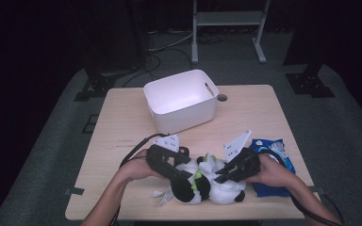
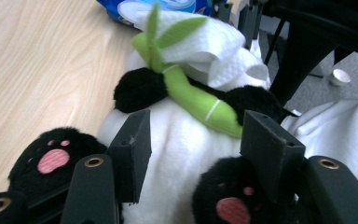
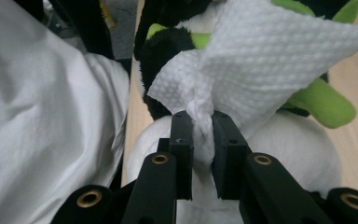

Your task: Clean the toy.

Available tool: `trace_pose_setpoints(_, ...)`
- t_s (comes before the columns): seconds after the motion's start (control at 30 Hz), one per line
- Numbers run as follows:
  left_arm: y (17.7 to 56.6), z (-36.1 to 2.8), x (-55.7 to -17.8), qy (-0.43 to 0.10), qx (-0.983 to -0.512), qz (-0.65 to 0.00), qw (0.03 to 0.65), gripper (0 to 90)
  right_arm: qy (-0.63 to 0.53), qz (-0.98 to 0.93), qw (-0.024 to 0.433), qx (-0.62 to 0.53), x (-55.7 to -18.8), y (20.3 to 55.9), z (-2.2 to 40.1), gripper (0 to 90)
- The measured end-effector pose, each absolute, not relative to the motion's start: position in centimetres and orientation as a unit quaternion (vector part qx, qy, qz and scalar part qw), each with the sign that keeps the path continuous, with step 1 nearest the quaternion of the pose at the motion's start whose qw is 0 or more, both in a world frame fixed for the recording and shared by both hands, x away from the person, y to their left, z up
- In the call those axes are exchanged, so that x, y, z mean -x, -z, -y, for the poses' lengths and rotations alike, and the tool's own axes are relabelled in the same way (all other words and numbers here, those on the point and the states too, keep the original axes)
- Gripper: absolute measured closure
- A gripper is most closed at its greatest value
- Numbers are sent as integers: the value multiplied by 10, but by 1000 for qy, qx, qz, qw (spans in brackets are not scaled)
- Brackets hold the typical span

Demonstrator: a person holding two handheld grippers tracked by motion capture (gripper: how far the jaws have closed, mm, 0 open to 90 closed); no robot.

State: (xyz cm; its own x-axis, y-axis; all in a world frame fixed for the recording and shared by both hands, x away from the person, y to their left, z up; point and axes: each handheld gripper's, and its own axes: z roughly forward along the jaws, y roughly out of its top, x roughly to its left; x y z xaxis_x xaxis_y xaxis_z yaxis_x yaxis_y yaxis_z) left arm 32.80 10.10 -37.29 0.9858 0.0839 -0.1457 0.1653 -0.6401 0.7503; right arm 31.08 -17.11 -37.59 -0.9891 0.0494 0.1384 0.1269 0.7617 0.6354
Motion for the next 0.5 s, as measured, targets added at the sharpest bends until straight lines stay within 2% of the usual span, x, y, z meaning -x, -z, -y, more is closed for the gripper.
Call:
trace_pose_setpoints(0.13, 378, -99, -324, 57, -907, -65, 412, 432, 341, 937, 65, 43, -311, 375, 169, 793)
trace_pose_setpoints(0.5, 388, -96, -315, 61, -909, -53, 410, 418, 357, 933, 22, 30, -317, 363, 144, 792)
